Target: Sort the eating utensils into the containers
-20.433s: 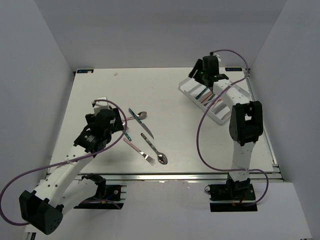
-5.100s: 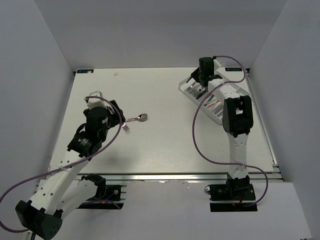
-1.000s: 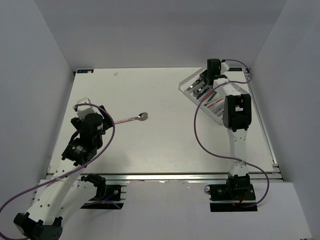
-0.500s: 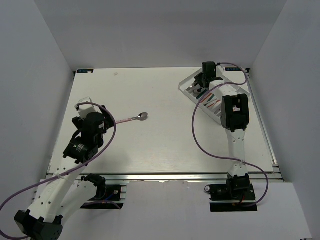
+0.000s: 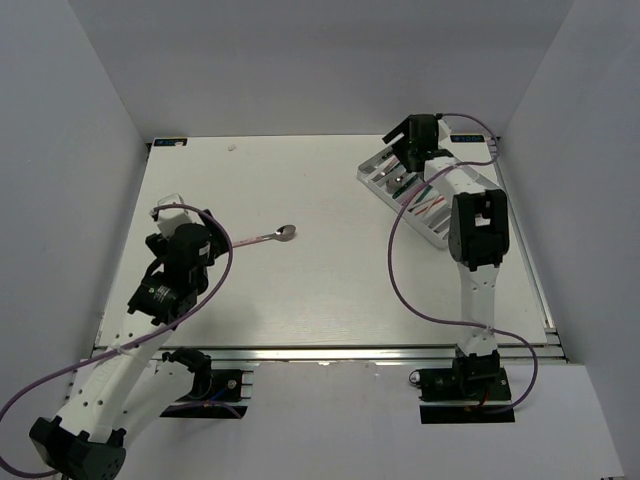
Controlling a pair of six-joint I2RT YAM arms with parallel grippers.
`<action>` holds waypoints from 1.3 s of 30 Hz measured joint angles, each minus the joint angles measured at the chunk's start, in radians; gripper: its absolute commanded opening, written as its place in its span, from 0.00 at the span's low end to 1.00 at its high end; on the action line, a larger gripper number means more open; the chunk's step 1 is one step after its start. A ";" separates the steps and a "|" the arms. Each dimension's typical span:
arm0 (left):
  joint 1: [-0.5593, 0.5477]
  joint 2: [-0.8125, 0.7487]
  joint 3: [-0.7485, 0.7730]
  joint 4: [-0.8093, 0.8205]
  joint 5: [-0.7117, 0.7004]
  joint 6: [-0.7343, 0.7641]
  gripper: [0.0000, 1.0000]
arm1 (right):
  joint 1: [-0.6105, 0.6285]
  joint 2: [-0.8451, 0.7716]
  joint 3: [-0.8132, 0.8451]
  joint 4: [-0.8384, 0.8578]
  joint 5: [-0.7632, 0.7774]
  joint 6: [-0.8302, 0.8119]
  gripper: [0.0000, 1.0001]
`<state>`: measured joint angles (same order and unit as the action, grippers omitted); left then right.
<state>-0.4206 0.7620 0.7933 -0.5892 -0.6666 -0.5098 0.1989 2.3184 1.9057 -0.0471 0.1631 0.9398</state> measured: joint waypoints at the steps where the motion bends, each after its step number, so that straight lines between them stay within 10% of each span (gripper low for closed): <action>1: 0.000 0.012 0.000 0.003 0.003 -0.019 0.98 | 0.002 -0.046 -0.045 0.003 -0.005 -0.021 0.89; 15: 0.000 0.744 0.424 -0.233 -0.042 -0.674 0.98 | -0.013 -1.110 -0.836 0.018 -0.131 -0.369 0.89; 22: 0.034 0.879 0.516 -0.285 -0.048 -0.917 0.94 | -0.055 -1.139 -1.114 -0.090 -0.340 -0.371 0.89; 39: 0.091 1.225 0.591 -0.329 0.239 -1.084 0.84 | -0.053 -1.379 -1.135 -0.198 -0.349 -0.420 0.89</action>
<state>-0.3294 1.9865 1.3838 -0.9180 -0.4274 -1.5940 0.1455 0.9394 0.7704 -0.2455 -0.1856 0.5194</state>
